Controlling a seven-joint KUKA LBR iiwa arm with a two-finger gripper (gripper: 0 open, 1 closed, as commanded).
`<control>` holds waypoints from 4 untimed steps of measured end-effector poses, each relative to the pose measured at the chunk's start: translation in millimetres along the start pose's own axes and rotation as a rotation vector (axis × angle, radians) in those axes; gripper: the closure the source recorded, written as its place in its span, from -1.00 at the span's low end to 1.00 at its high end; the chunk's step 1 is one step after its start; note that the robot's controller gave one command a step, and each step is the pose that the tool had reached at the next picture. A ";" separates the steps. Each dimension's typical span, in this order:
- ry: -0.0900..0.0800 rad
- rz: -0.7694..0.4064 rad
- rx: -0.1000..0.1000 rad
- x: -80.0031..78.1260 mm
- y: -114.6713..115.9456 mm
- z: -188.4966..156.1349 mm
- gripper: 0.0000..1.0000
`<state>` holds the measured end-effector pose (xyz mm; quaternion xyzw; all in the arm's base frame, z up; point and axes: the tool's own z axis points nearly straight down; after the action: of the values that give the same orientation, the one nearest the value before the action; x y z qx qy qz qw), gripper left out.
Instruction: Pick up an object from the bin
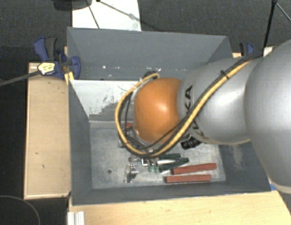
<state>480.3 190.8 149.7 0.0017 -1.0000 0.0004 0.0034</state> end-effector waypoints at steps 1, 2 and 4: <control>-0.008 0.006 -0.002 -2.2 -0.9 -4.2 -1.00; -0.013 -0.086 -0.003 -7.7 -51.1 76.7 1.00; -0.008 -0.294 0.000 -20.3 -43.7 73.4 1.00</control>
Offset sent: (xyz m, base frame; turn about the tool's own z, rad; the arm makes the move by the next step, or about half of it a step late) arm 0.0051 -0.0518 -0.0797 -0.0907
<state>500.2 147.1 76.2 0.1484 -0.9889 0.0000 -0.0003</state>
